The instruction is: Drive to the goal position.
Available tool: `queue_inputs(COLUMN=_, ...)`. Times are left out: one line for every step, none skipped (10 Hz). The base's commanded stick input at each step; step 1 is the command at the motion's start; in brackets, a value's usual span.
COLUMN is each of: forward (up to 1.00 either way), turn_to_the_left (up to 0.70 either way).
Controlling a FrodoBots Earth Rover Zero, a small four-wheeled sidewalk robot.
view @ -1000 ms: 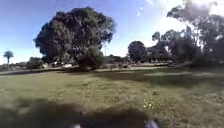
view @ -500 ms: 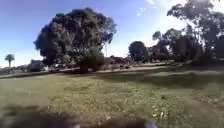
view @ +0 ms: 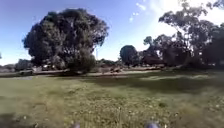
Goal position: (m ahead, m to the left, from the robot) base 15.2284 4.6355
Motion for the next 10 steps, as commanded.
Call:
queue_inputs(forward=0.7, turn_to_the_left=0.0)
queue_inputs(forward=0.7, turn_to_the_left=0.0)
queue_inputs(forward=0.7, turn_to_the_left=0.0)
queue_inputs(forward=0.7, turn_to_the_left=0.0)
queue_inputs(forward=0.7, turn_to_the_left=-0.03)
queue_inputs(forward=0.7, turn_to_the_left=-0.34)
queue_inputs(forward=0.7, turn_to_the_left=-0.34)
queue_inputs(forward=0.7, turn_to_the_left=-0.34)
queue_inputs(forward=0.7, turn_to_the_left=-0.34)
queue_inputs(forward=0.7, turn_to_the_left=-0.34)
